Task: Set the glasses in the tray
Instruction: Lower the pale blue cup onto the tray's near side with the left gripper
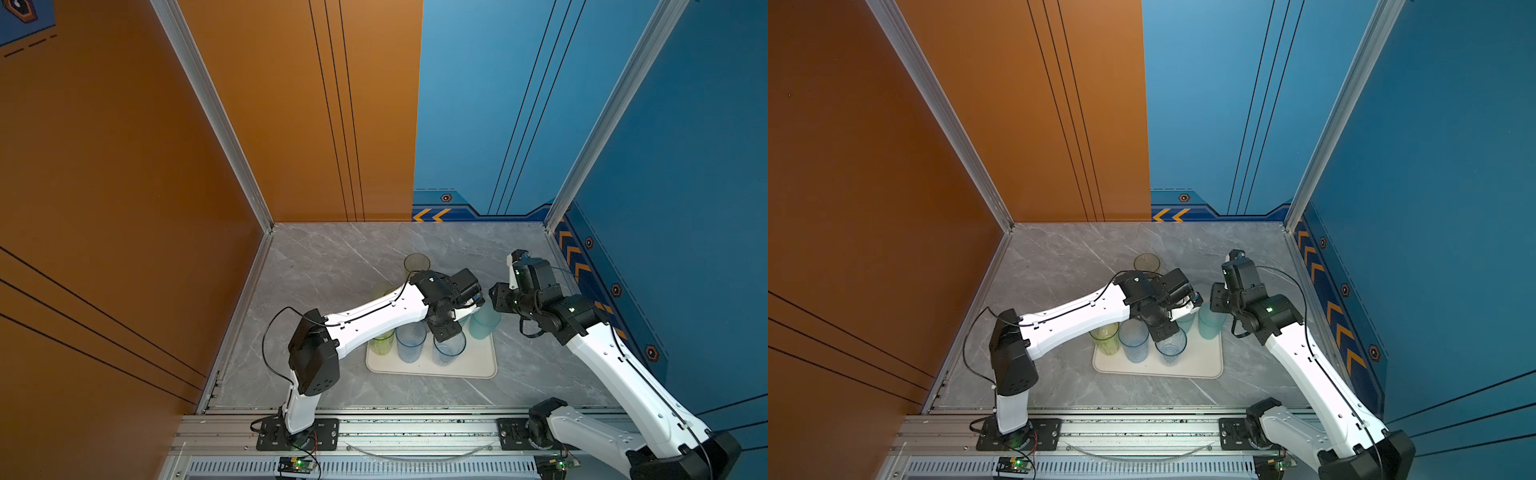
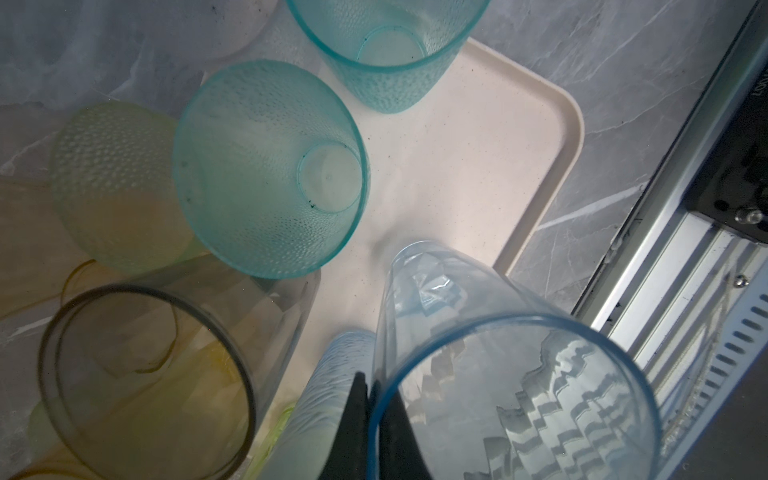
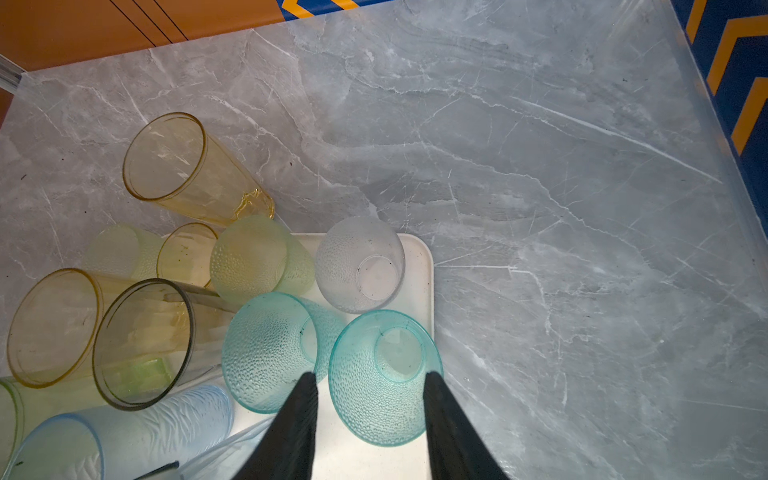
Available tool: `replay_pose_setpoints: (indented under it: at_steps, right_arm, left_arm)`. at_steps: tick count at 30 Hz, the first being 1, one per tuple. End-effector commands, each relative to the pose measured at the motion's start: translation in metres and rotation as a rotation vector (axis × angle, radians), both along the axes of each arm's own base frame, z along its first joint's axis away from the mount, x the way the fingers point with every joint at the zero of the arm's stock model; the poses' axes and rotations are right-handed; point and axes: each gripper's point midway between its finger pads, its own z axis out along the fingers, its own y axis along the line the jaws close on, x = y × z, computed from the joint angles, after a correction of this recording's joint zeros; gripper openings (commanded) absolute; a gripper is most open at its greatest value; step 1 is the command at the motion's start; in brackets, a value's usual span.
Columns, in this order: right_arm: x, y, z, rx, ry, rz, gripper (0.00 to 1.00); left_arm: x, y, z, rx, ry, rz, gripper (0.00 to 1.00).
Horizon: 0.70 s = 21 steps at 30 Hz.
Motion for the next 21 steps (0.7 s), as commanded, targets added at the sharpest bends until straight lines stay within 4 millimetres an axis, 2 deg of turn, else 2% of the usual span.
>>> replay_pose_setpoints:
  at_steps: [1,21]
  right_arm:
    - [0.002,0.002,-0.007,0.0,0.014,0.02,0.41]
    - [0.006,0.005,-0.008,0.007,0.016,0.025,0.41]
  left_arm:
    - [0.004,0.005,0.005,0.003,0.015,-0.002,0.0]
    - [0.008,0.007,-0.009,0.023,0.05,0.012,0.01]
